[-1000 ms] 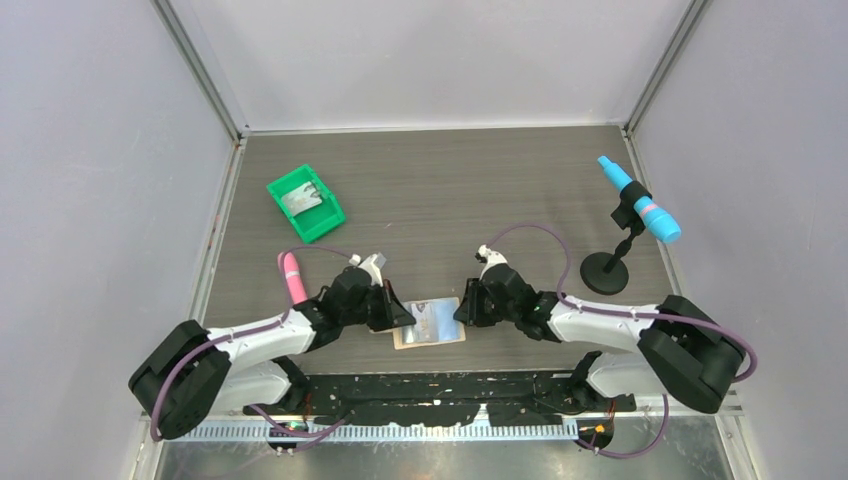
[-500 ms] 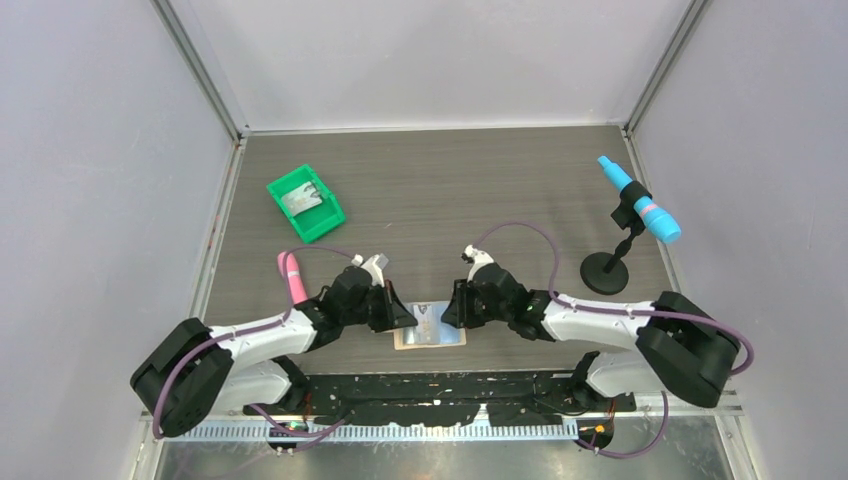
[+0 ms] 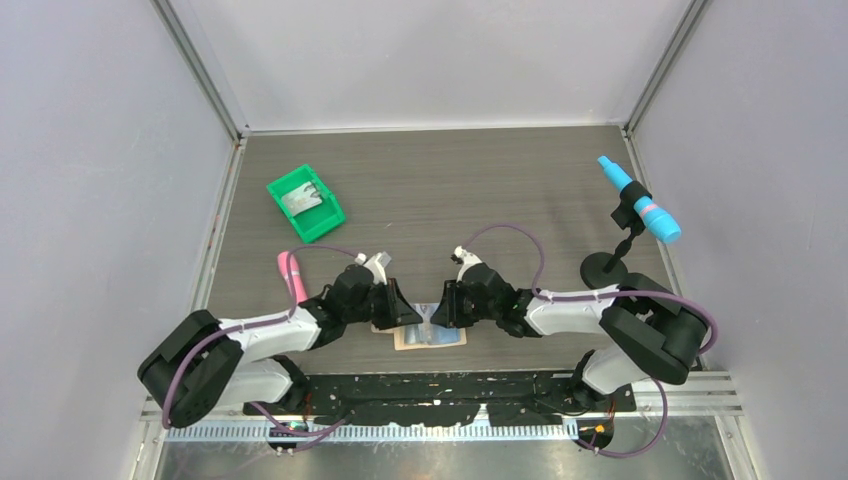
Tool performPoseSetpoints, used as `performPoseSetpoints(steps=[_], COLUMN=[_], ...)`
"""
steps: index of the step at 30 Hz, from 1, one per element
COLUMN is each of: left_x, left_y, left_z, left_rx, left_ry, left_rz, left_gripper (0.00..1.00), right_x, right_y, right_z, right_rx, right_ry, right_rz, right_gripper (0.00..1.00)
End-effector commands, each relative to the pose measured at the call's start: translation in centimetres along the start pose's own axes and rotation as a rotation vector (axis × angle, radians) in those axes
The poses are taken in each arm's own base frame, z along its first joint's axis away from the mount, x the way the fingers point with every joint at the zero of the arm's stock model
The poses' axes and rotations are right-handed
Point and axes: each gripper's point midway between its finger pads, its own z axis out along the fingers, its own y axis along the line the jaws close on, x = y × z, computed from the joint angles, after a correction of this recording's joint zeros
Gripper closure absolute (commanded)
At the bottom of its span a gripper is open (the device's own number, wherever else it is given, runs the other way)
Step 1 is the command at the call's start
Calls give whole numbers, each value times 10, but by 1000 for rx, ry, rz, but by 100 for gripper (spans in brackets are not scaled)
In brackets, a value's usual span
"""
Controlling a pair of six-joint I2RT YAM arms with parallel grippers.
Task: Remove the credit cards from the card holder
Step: Remove the credit card from the card holder, then place the credit card in the storage box.
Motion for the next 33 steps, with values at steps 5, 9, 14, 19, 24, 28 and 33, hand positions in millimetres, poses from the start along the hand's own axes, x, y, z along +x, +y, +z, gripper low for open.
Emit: performPoseSetpoints(steps=[5, 9, 14, 19, 24, 28, 33], left_x=[-7, -8, -13, -18, -22, -20, -10], left_y=[-19, -20, -12, -7, -18, -36, -66], left_z=[7, 6, -7, -33, -58, -77, -101], left_rx=[76, 81, 17, -83, -96, -48, 84], left_ry=[-4, -11, -53, -71, -73, -50, -6], left_rz=[29, 27, 44, 121, 206, 295, 421], left_gripper=[78, 90, 100, 100, 100, 100, 100], right_x=[14, 15, 12, 5, -14, -29, -41], right_y=[-13, -14, -18, -14, 16, 41, 73], right_z=[5, 3, -2, -9, -28, -62, -110], right_rx=[37, 38, 60, 49, -66, -179, -325], right_ry=[27, 28, 8, -17, -65, -138, -190], right_rz=[8, 10, 0, -26, -136, -262, -404], right_gripper=[74, 74, 75, 74, 67, 59, 50])
